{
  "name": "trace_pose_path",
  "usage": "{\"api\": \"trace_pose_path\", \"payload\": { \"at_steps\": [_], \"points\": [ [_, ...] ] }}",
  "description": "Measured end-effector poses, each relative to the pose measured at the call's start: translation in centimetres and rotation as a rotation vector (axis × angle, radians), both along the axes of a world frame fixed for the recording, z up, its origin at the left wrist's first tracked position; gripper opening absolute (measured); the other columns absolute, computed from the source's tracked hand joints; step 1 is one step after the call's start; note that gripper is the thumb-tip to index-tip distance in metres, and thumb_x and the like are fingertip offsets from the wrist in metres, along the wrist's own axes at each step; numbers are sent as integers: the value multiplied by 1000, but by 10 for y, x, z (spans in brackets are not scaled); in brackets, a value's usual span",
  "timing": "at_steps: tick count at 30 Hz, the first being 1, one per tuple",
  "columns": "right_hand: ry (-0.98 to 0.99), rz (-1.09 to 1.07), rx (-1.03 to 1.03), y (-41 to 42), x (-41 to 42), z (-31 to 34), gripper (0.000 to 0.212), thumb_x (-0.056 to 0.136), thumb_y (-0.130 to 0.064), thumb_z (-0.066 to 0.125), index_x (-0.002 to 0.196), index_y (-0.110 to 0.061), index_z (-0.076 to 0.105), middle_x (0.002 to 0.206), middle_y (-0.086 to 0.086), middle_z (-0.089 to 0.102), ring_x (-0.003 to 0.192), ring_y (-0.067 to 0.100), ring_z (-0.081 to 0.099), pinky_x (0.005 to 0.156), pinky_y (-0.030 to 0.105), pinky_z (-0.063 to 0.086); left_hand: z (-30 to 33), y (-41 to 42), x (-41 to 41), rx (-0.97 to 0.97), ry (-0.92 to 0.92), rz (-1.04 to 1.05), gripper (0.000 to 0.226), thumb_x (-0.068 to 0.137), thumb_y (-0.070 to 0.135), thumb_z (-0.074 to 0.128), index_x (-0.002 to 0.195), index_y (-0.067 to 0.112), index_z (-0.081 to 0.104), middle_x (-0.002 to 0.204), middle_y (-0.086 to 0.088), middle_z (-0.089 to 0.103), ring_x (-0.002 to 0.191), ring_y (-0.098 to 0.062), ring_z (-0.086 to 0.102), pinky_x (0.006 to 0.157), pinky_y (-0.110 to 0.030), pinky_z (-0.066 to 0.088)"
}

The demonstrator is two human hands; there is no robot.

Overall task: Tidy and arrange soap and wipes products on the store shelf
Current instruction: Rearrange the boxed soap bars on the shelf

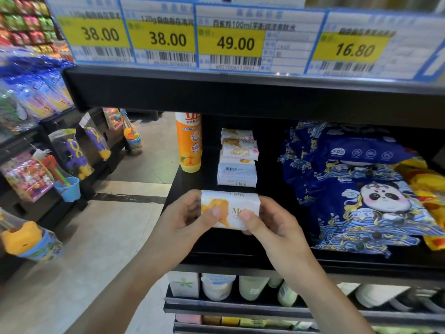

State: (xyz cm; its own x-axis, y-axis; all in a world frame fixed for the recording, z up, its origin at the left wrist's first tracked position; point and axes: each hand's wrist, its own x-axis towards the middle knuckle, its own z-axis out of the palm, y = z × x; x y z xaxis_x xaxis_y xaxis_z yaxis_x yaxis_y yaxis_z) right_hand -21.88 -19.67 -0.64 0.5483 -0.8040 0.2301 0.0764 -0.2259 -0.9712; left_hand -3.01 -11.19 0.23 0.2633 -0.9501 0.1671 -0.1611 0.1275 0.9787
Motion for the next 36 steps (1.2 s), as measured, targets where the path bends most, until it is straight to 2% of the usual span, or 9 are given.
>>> {"api": "trace_pose_path", "payload": {
  "at_steps": [4,9,13,15,19,22,25,31,36],
  "points": [
    [2,-15,-19,3,0,-2,54,86,-35,78,135,-43,58,125,-9,68,115,13,67,93,32,58,-1,-1,1,14,40,38,43,86,46,69,119,18,70,112,2,80,105,-16,75,90,-32,62],
    [130,-21,-212,7,0,-5,93,82,-5,83,147,-54,38,149,-25,37,132,1,49,97,14,48,-2,-5,2,50,47,97,40,88,51,67,115,23,73,106,3,81,98,-14,76,77,-28,57],
    [152,-48,-347,9,3,-6,82,83,5,79,143,-42,49,159,-17,24,147,13,37,110,39,48,-4,-8,2,65,49,128,41,85,54,67,110,23,75,98,-1,81,88,-16,77,71,-24,58],
    [162,-51,-356,10,4,-7,76,84,3,79,141,-40,52,157,-18,29,147,15,38,109,43,49,-5,-8,3,57,56,132,42,83,55,68,110,23,75,95,-4,81,83,-17,76,69,-23,58],
    [176,-59,-341,9,2,-9,70,88,-7,79,142,-43,53,145,-23,43,135,13,49,103,32,51,-4,-9,3,24,115,165,44,87,52,71,120,24,68,89,-6,79,76,-14,75,65,-22,58],
    [183,-69,-285,7,1,-10,63,91,-17,78,142,-45,51,138,-25,48,128,8,54,99,22,51,-4,-7,3,1,148,141,43,91,60,65,121,28,70,103,-2,78,87,-17,76,71,-27,60],
    [172,-57,-197,8,0,-7,55,92,-37,74,140,-49,51,134,-25,54,123,4,58,98,20,51,-3,-4,4,-16,118,81,49,84,66,61,124,39,68,117,3,76,107,-14,72,81,-27,60],
    [140,-38,-104,9,1,-1,49,89,-66,64,135,-51,55,135,-21,61,122,1,60,96,23,53,-4,-1,6,-22,-30,-40,75,78,49,83,144,45,48,137,11,66,126,-12,64,96,-31,54],
    [184,-28,-99,8,1,-2,50,89,-69,57,134,-48,57,134,-18,62,121,2,61,96,27,52,-7,-3,8,-52,-35,-11,81,75,48,86,146,45,46,137,12,65,127,-11,63,94,-22,55]
  ]
}}
